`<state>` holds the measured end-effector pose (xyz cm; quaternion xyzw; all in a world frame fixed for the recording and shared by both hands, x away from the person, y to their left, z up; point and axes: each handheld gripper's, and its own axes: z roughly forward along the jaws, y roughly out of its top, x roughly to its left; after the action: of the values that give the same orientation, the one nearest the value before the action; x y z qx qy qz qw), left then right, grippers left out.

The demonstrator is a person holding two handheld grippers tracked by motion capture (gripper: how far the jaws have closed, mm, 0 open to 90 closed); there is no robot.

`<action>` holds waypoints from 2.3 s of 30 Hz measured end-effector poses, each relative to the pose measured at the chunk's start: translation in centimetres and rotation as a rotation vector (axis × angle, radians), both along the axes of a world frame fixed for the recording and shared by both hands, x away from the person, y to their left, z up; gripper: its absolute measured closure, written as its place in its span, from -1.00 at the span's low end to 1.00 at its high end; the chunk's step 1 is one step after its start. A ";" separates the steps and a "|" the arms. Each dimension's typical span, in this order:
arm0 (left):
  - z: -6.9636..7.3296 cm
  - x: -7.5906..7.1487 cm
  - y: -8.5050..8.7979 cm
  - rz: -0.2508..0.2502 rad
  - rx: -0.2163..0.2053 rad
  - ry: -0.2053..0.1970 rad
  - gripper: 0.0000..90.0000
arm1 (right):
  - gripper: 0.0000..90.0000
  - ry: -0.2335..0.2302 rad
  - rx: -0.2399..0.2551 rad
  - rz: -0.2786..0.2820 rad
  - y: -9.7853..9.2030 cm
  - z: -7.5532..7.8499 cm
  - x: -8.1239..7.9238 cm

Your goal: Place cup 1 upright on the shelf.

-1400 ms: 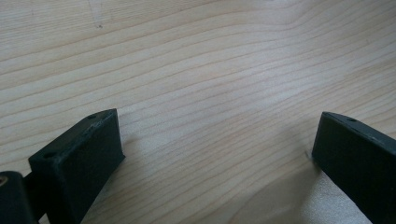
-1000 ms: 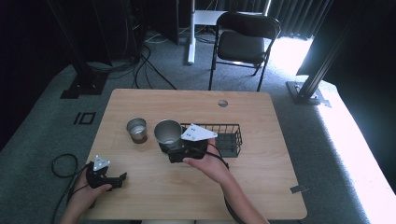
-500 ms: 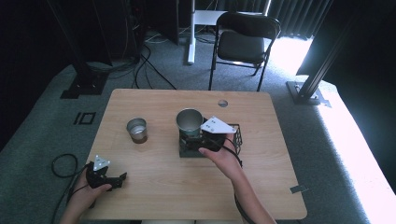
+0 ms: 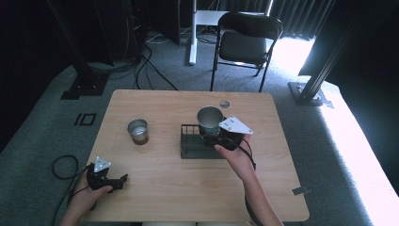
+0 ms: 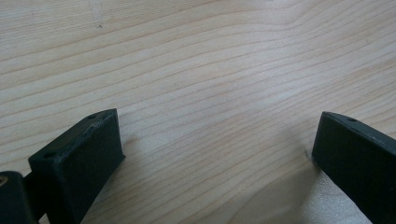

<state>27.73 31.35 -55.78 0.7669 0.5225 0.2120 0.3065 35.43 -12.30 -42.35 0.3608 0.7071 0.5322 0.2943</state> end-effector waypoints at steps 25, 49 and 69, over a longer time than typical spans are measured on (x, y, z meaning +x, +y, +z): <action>0.0 0.0 0.0 0.000 -0.001 0.001 -0.95 | -0.68 0.068 -0.006 -0.163 -5.1 -4.1 1.5; 0.0 0.0 0.0 0.000 -0.001 0.001 -0.95 | -0.68 0.090 -0.009 -0.174 -5.1 -6.1 1.5; 0.0 0.0 0.0 0.000 0.000 0.001 -0.95 | -0.74 0.110 0.019 -0.169 -6.2 -5.9 0.1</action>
<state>27.72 31.34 -55.78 0.7669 0.5227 0.2116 0.3065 35.54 -18.48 -48.21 0.4505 0.6841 0.4918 0.2954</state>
